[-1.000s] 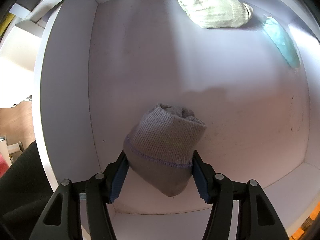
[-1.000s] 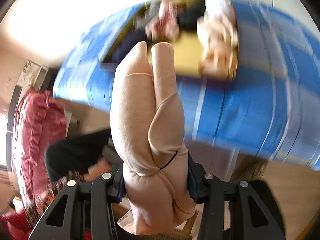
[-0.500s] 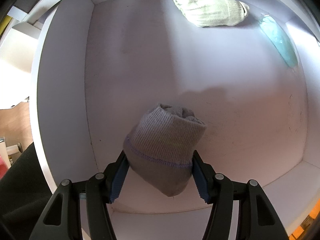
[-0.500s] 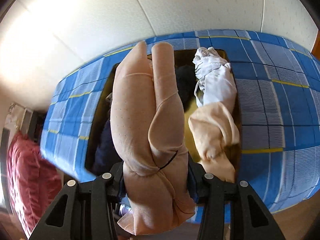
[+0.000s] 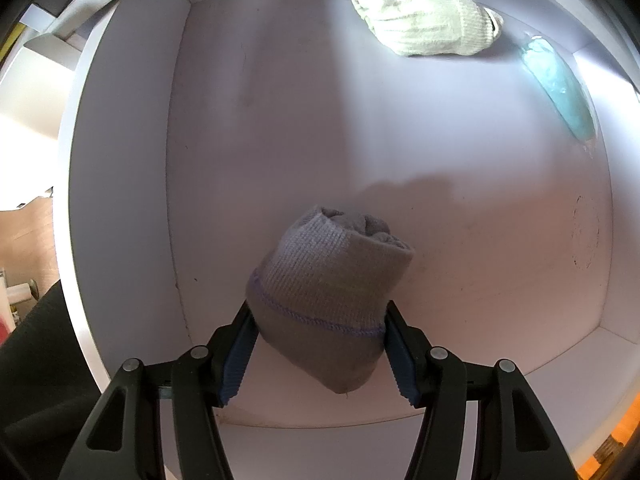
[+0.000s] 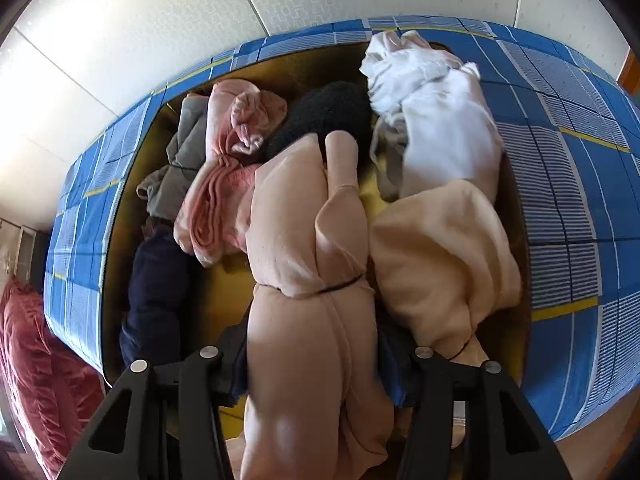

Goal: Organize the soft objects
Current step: 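Lift the peach cloth with the right gripper into the gold box and release while left holds grey sock, then move the right tool back down to the items in the shelf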

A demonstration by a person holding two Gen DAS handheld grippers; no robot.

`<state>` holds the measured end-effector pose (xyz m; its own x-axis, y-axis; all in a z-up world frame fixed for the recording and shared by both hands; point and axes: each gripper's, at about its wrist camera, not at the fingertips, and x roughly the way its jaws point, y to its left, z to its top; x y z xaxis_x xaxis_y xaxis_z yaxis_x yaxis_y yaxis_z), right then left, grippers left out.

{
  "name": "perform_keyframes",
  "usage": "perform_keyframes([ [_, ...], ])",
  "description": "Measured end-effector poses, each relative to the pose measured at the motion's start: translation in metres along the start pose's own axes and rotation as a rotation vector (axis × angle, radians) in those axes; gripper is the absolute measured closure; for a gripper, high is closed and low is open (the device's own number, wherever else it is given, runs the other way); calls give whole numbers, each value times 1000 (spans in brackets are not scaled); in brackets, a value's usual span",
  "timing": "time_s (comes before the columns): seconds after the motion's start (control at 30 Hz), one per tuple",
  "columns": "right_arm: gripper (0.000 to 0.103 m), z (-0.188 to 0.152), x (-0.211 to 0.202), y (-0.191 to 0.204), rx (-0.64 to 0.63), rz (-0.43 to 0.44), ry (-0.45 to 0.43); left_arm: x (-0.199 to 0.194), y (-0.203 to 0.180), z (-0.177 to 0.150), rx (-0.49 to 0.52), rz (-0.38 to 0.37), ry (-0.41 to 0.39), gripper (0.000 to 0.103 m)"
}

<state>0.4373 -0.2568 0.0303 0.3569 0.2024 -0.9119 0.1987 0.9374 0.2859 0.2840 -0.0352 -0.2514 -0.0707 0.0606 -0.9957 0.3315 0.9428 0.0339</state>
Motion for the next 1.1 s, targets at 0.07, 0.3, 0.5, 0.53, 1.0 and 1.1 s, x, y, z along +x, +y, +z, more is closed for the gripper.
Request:
perform_keyframes([
  [0.07,51,-5,-10,-4,-13,-4,-26,1,0,0,2,4,1,42],
  [0.3,50,-25,-35,2,-103,-13,-76,0,1,1,2,2,0,42],
  [0.5,53,-41,-62,10,-174,-26,-120,0,6,2,-10,-14,6,42],
  [0.53,65,-42,-62,9,-178,-19,-110,1,7,2,-12,-15,6,42],
  [1.0,73,-49,-28,23,-237,4,-138,5,11,4,-19,-19,16,42],
  [1.1,72,-68,-47,23,-301,21,-211,6,10,5,-17,-16,19,42],
])
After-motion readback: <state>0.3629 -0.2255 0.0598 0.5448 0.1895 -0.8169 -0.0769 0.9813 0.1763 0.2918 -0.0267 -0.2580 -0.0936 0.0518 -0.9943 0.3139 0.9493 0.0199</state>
